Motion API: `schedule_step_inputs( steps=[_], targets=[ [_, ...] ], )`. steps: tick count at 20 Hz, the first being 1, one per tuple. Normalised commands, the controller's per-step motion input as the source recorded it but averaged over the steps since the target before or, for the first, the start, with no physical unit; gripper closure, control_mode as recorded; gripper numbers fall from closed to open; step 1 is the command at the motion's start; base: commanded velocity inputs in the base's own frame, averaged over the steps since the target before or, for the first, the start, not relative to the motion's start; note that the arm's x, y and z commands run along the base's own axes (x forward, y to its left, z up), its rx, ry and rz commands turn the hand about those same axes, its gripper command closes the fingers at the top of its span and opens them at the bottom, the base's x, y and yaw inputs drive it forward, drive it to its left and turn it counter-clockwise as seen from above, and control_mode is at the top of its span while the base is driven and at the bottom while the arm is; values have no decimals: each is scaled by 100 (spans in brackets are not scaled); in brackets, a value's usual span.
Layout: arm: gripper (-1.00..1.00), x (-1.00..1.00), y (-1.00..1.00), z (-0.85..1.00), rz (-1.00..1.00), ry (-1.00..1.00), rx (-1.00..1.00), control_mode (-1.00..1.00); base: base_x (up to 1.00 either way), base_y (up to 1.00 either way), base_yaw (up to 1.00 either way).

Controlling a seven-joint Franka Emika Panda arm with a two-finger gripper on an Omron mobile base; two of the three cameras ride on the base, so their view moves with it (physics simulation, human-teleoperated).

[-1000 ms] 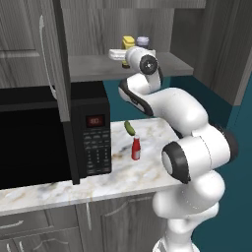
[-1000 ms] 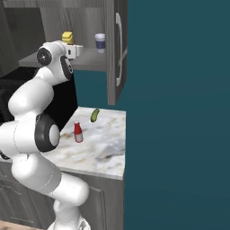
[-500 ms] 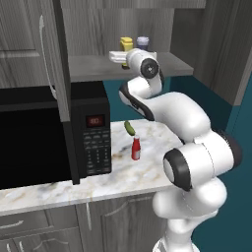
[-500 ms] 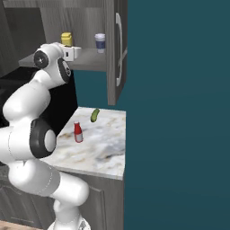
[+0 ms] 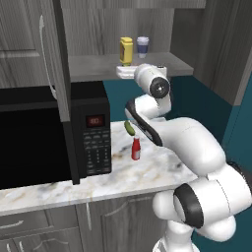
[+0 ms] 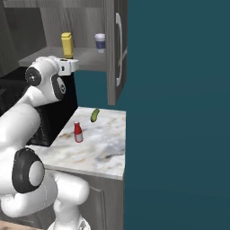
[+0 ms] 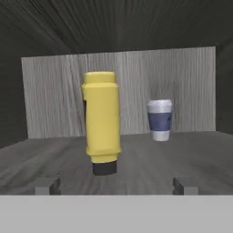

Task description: Pick the mustard and ketchup from the counter and place them in the cabinet.

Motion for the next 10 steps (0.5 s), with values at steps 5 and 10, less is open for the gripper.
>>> schedule_step_inputs(
  steps=[5,10],
  targets=[
    [-100,-100,-37,-78,0,8,-14,-100,0,0,0],
    [-100,-88,-27,-100,0,16,-20,-100,0,0,0]
  ],
)
